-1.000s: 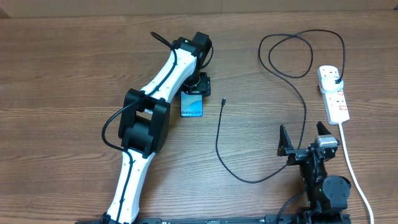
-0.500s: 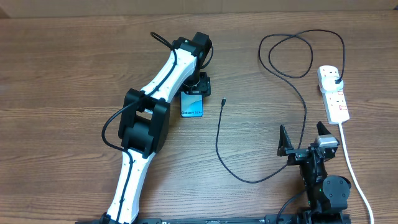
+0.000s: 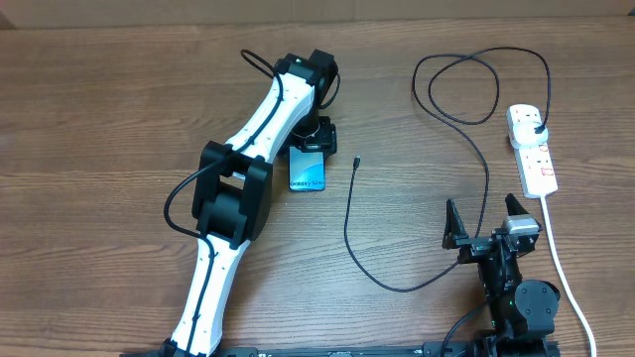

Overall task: Plug charger to phone and switch on socket
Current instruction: 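Lift the smartphone with the left gripper and tilt it upright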

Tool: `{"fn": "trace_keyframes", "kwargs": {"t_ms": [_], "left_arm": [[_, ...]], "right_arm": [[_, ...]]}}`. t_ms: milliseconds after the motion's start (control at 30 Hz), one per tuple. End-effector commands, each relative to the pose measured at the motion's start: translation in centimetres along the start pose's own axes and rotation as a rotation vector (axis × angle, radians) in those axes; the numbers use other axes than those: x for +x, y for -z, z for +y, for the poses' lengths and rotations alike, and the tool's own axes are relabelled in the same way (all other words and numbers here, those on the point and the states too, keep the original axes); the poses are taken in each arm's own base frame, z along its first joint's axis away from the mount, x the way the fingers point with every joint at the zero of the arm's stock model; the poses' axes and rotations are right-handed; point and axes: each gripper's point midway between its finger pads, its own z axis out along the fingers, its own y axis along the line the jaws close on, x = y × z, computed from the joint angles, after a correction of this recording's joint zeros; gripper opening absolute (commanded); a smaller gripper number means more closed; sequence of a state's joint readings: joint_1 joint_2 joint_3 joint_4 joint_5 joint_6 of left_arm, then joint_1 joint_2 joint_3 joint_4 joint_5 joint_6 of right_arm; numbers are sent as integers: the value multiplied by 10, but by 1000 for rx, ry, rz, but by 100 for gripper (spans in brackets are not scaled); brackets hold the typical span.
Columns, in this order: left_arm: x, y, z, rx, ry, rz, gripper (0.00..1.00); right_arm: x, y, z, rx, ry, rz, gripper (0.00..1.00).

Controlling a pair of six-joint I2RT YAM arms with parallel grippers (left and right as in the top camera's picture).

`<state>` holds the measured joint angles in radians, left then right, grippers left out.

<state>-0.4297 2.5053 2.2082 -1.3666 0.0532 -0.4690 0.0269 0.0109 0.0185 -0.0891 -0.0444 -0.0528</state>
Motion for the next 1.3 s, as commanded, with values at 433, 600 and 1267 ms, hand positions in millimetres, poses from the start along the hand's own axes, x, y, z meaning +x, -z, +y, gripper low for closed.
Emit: {"fn": "trace_keyframes", "kwargs": {"t_ms": [433, 600, 1267], "left_arm": [[61, 35, -39, 371, -83, 319, 77], [79, 58, -52, 555, -108, 426, 68], [58, 125, -74, 1065, 20, 496, 72]], "right_arm": [[1, 0, 0, 1, 5, -5, 100], [1, 0, 0, 1, 5, -5, 100], [0, 0, -3, 17, 14, -11, 100]]}}
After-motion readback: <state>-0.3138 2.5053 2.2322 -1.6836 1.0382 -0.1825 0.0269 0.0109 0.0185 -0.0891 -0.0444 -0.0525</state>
